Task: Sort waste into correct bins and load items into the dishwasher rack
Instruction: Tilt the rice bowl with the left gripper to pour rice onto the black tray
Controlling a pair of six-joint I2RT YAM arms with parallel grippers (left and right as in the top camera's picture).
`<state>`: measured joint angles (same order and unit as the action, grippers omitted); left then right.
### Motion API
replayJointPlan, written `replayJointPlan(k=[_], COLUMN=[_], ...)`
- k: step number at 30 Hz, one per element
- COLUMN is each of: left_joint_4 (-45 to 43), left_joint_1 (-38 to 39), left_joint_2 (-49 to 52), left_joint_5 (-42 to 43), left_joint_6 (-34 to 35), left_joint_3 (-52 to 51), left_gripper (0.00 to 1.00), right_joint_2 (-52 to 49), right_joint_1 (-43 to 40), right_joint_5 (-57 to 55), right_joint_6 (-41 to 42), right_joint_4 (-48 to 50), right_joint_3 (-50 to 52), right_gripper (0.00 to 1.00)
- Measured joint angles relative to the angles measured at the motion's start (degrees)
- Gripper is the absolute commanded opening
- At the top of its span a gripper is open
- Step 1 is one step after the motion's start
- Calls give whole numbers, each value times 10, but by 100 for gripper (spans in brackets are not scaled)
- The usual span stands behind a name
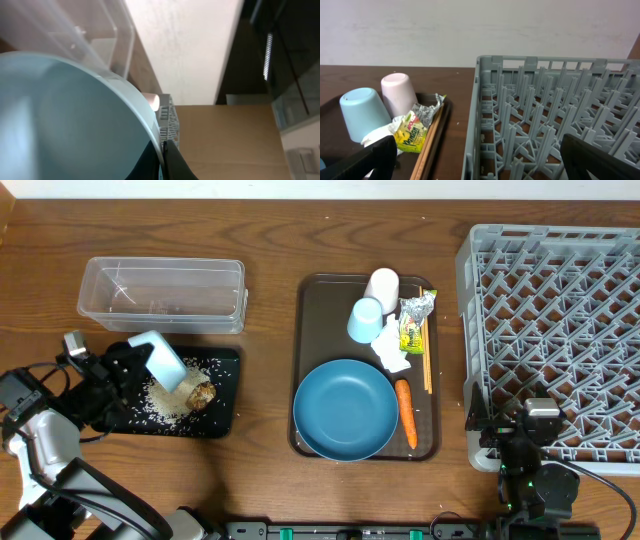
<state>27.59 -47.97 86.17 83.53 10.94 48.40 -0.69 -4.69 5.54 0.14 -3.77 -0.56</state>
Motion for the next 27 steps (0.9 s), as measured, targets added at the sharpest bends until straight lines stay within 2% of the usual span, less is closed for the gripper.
replayJointPlan(k=[4,14,27], left_joint_4=[6,-16,-12], left_joint_1=[0,0,1], left_joint_2=[0,0,0], left_joint_5=[-14,27,37], left_joint_6=[6,10,7], left_joint_3=[0,0,0], left_gripper=[6,6,6], right_joint_2=[0,0,0], right_joint_1=[0,0,0], right_joint_5=[0,0,0], right_joint_6=[0,0,0], right_joint_4=[0,0,0], right_joint_3=[0,0,0], right_gripper=[99,99,99])
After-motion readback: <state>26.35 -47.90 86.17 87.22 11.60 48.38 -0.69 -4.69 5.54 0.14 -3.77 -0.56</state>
